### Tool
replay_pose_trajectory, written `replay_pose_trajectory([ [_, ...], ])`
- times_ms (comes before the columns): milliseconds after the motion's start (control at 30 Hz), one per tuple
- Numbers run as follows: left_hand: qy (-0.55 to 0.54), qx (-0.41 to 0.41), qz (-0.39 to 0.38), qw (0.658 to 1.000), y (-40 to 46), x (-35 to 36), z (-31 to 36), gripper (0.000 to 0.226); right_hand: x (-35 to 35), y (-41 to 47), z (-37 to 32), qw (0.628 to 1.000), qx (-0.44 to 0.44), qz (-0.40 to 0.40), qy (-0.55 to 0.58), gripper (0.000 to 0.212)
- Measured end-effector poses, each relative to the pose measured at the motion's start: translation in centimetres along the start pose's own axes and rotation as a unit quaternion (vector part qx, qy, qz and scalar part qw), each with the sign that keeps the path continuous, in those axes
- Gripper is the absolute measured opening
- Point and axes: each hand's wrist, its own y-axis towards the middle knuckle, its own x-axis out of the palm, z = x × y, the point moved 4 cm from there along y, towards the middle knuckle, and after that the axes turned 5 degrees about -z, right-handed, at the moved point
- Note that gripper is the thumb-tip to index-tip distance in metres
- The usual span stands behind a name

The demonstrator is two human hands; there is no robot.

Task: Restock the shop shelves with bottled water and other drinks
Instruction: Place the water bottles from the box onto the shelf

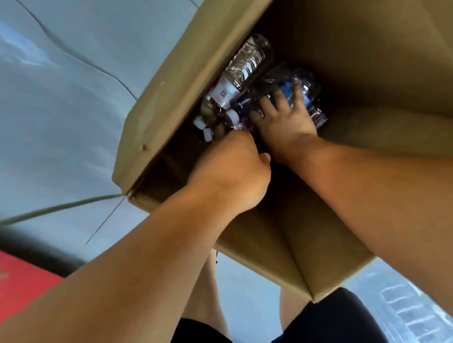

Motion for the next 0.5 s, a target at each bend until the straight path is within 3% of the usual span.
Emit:
replay_pose_trajectory([
  [100, 0.006, -0.011, 0.005, 1.0, -0.3, 0.0, 0.0, 0.035, -0.6, -0.3, 0.2, 1.0, 0.001, 0.017, -0.02, 0.057],
  [167, -0.001, -0.019, 0.004, 1.0, -0.6, 0.1, 0.1, 0.033, -1.2, -0.4, 0.3, 0.999, -0.009, 0.017, -0.033, 0.053],
  [333, -0.01, -0.024, 0.004, 1.0, -1.8, 0.1, 1.2, 0.029, -3.3, -0.5, 1.4, 0.997, -0.045, -0.019, -0.051, 0.066],
  [500, 0.0, -0.033, 0.033, 0.999, -3.0, 0.0, 2.1, 0.039, -4.8, -2.9, 3.6, 0.996, -0.066, 0.025, 0.053, 0.078],
])
